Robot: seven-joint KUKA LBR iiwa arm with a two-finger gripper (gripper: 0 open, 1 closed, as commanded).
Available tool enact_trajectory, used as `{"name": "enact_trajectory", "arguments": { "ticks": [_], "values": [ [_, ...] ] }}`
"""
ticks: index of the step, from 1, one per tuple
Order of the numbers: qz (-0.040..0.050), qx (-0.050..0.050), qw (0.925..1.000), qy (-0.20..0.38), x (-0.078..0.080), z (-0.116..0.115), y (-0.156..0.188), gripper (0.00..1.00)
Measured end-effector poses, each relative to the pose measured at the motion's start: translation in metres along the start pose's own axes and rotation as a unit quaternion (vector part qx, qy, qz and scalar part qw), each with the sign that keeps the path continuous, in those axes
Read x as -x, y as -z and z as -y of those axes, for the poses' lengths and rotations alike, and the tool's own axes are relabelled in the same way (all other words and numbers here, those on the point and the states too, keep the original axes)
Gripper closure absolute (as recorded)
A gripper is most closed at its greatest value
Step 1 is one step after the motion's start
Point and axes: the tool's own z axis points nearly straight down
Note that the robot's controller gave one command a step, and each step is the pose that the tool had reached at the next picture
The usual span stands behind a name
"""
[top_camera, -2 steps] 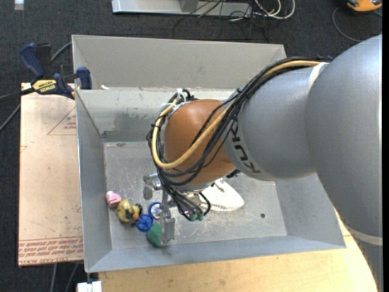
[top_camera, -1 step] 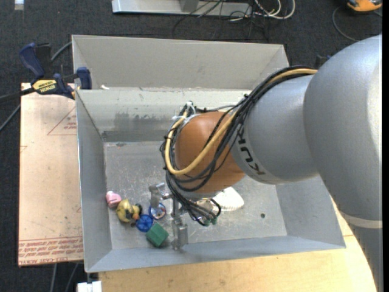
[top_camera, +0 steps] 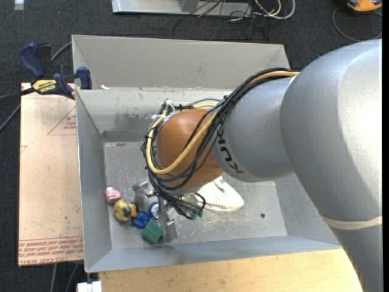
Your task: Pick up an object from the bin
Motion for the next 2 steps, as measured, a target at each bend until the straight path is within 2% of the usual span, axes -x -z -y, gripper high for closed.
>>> {"name": "enact_trajectory", "arguments": {
  "ticks": [1, 2],
  "values": [
    [0.0016, 0.000, 0.9992, -0.040, 0.0052, -0.0351, -0.0027, 0.00],
    [0.0013, 0.001, 0.9945, 0.104, 0.0089, -0.0291, -0.0034, 1.00]
  ]
}}
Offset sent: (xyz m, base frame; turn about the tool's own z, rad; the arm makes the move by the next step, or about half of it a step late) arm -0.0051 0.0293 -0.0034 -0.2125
